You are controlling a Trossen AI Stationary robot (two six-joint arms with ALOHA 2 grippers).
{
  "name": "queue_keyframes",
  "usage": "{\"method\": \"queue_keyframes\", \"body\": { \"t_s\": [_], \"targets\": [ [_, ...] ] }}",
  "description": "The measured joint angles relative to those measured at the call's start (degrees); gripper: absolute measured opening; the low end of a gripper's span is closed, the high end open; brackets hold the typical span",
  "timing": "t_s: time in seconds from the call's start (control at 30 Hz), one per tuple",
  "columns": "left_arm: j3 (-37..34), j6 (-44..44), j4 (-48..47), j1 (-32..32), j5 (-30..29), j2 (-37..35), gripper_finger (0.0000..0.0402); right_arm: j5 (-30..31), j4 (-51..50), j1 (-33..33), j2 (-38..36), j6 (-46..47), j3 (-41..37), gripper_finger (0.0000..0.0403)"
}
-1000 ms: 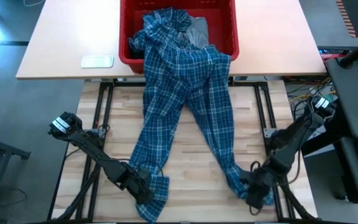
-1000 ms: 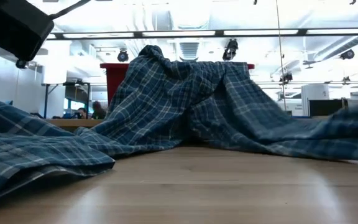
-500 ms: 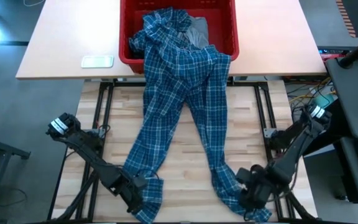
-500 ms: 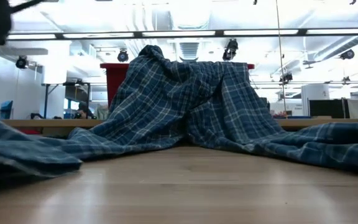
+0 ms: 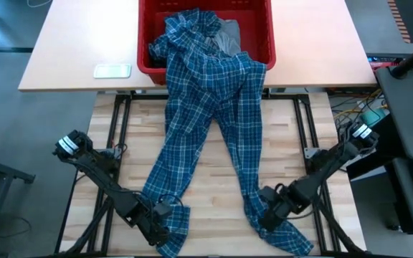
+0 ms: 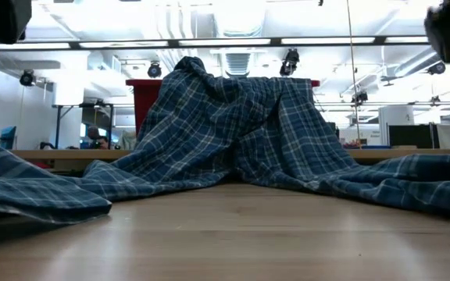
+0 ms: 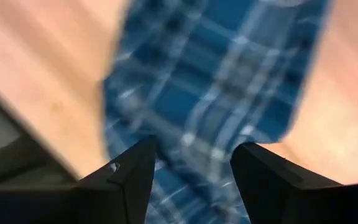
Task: Fold Laundry from Bin
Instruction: Fold the blue patterned pants
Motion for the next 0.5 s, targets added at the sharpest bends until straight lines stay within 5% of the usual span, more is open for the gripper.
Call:
{"method": "queue_keyframes", "body": {
  "t_s": [0.13,0.27,0.5],
  "targets": [
    [0.0,0.4,0.0,0.0,-0.8,0.0,0.0261,-6.3,-0.7,-0.8,0.7,2.7,-4.9,0.0138],
    [0.0,0.4,0.0,-0.1,-0.8,0.0,0.0261,-9.5,-6.4,-0.2,-0.9,6.5,-6.4,0.0033],
    [0.0,0.9,-0.1,-0.2,-2.2,0.0,0.0261,-10.3,-29.0,1.9,-8.5,14.1,-2.4,0.0010]
  ]
}}
